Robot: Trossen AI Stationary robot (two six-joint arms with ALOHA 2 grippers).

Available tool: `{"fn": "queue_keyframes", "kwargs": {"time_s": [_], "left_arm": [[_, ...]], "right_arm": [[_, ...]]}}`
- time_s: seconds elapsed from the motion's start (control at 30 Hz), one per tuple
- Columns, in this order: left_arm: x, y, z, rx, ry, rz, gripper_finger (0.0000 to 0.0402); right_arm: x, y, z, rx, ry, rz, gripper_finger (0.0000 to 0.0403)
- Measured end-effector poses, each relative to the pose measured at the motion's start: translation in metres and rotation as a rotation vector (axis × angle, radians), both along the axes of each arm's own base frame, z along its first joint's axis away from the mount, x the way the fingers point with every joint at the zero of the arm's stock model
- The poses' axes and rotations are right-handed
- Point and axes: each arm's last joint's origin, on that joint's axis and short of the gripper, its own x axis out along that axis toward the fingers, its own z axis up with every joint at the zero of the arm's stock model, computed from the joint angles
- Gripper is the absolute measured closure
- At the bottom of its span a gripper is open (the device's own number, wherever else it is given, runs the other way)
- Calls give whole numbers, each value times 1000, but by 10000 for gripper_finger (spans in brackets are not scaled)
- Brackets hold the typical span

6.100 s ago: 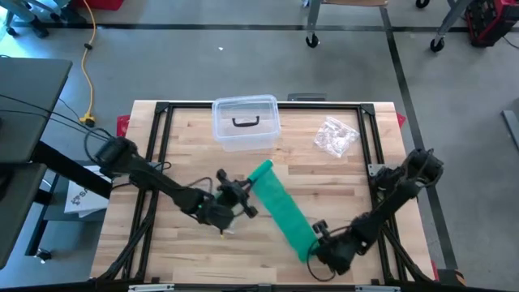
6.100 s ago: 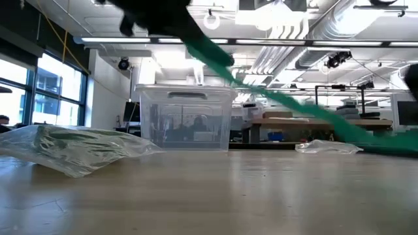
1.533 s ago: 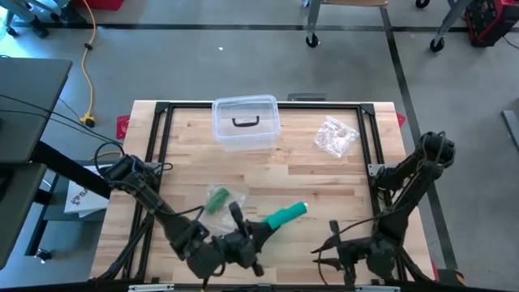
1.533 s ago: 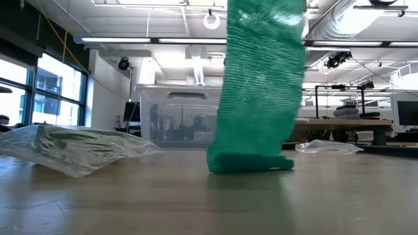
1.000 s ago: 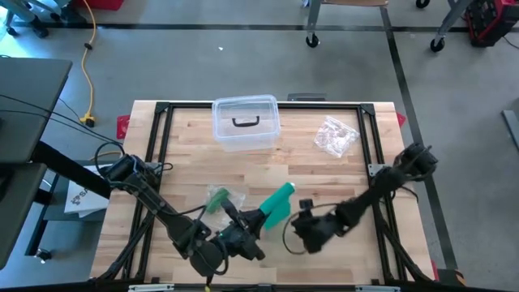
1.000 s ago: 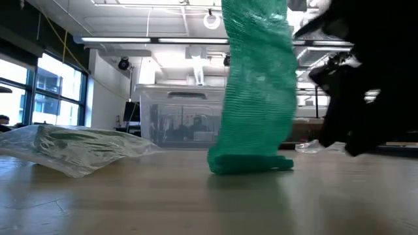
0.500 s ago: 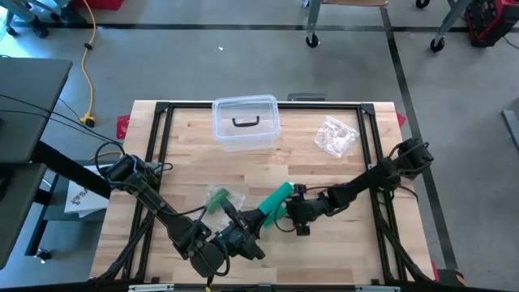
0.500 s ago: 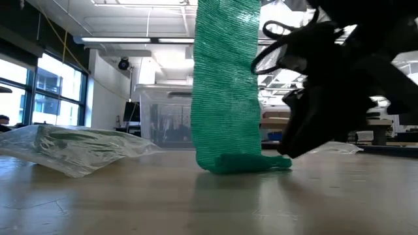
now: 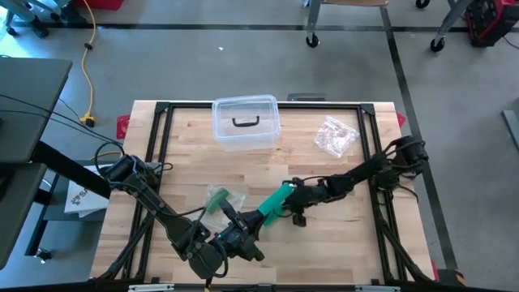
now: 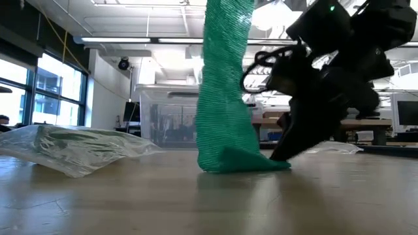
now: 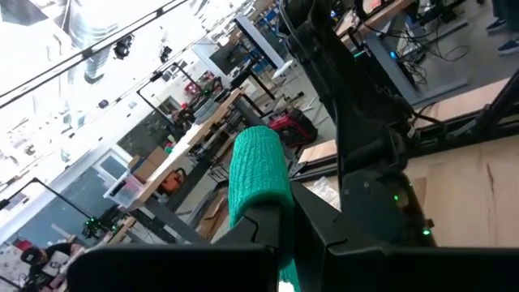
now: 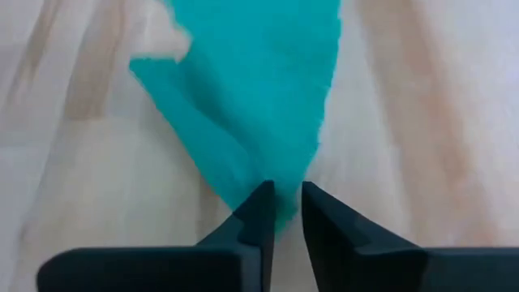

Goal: Roll bandage
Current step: Roll the dark green bandage

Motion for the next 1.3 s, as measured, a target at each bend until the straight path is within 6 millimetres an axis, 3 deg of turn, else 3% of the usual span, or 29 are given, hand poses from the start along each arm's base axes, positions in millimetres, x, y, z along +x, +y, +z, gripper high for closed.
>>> {"fn": "queue_keyframes", "kwargs": {"time_s": [0.27, 0.37, 0.53, 0.7, 0.83, 0.93, 1.1, 1.3], "left_arm": [[0, 0, -1, -4, 0, 0, 396], [-1, 1, -1, -5, -3, 30, 396], [0, 5, -3, -19, -21, 110, 396], [6, 19, -18, -74, -49, 139, 396], [13, 41, -39, -192, -30, 111, 396], [17, 62, -56, -377, 14, 106, 396], [28, 85, -104, -476, 67, 267, 396], [42, 99, -172, -516, 168, 427, 396]], "right_arm": [[-4, 23, -6, -32, -21, 107, 397], [-10, 34, -2, -35, -23, 132, 397], [-30, 66, 14, -74, -55, 184, 401], [-60, 101, 35, -113, -64, 202, 402], [-85, 129, 47, -131, -61, 249, 402], [-99, 143, 50, -143, -73, 250, 403], [-110, 150, 50, -149, -108, 197, 403], [-110, 150, 50, -164, -132, 162, 403]]}}
